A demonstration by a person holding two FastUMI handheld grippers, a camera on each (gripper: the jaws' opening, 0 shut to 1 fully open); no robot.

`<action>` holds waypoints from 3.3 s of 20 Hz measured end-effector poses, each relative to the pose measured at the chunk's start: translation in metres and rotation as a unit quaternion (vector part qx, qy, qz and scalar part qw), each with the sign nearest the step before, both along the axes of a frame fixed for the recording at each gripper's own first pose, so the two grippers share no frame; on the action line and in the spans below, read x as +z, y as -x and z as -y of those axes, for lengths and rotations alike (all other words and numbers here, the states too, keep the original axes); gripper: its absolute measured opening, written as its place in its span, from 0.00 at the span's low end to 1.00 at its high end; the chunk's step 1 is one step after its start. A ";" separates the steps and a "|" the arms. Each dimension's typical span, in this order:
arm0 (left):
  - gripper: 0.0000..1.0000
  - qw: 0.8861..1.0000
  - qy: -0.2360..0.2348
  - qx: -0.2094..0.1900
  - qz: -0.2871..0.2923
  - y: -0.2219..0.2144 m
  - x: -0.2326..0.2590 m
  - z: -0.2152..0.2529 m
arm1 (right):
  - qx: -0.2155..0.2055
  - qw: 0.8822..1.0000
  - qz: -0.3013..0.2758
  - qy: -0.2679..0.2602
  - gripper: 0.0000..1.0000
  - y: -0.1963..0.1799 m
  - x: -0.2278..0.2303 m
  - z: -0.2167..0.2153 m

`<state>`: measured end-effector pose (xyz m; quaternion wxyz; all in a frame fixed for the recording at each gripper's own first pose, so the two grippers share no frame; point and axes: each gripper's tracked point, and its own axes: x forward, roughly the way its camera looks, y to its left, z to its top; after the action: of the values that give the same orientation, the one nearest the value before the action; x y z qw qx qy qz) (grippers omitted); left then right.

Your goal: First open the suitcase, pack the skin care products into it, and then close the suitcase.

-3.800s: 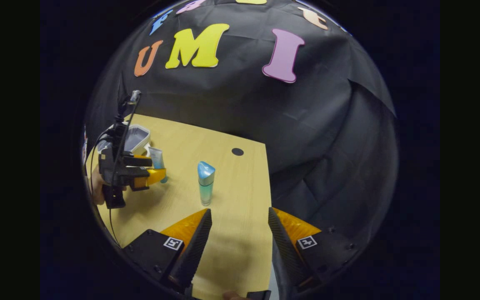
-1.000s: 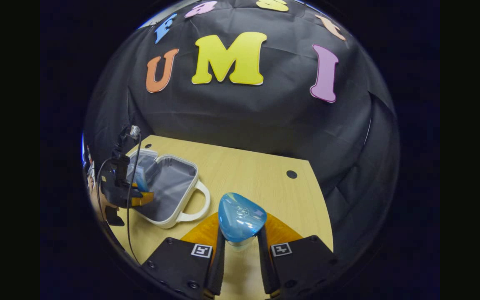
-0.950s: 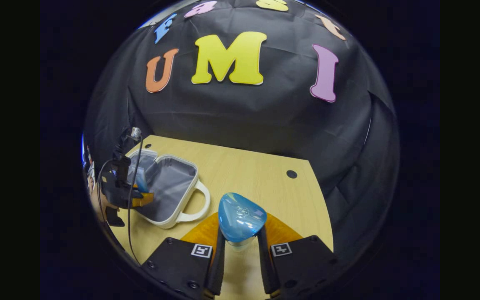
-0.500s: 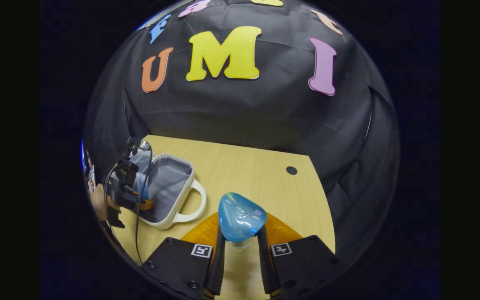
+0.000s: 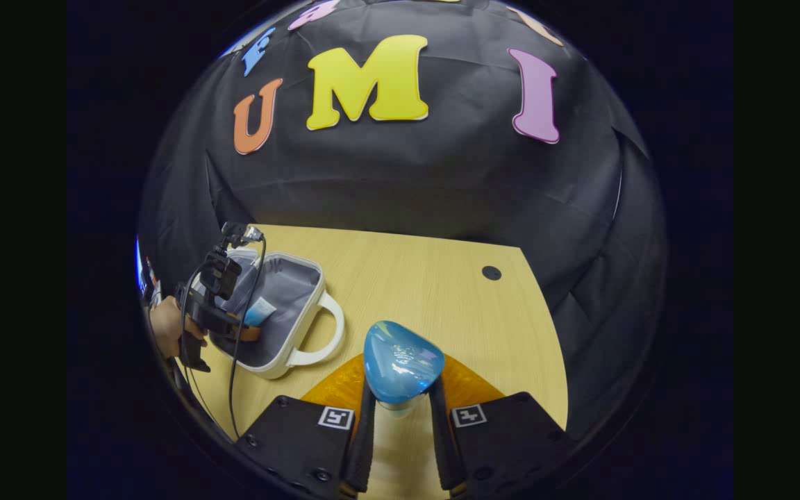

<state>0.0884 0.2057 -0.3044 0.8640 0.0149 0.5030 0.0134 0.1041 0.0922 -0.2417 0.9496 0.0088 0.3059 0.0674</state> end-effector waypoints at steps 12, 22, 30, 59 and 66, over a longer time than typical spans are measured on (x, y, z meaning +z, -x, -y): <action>1.00 0.974 -0.003 -0.013 0.227 -0.011 0.139 0.000 | 0.038 0.999 0.017 -0.006 0.34 -0.020 0.029 -0.060; 0.99 0.924 -0.015 0.008 0.381 0.040 0.261 -0.088 | 0.106 0.994 -0.002 -0.035 0.32 -0.041 0.021 -0.215; 0.98 0.893 -0.032 0.004 0.449 0.081 0.316 -0.140 | 0.070 0.989 -0.122 -0.035 0.34 -0.041 -0.084 -0.271; 0.99 0.923 0.014 0.084 0.375 0.120 0.233 -0.202 | -0.055 0.976 -0.207 -0.037 0.40 -0.114 -0.149 -0.281; 0.99 0.917 0.075 0.126 0.370 0.104 0.213 -0.225 | -0.018 0.983 -0.174 -0.061 0.72 -0.102 -0.105 -0.293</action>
<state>-0.0160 0.4308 -0.0911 0.9782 -0.1195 0.1449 0.0885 0.2061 0.3849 -0.3465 0.8807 0.0840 0.4613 0.0666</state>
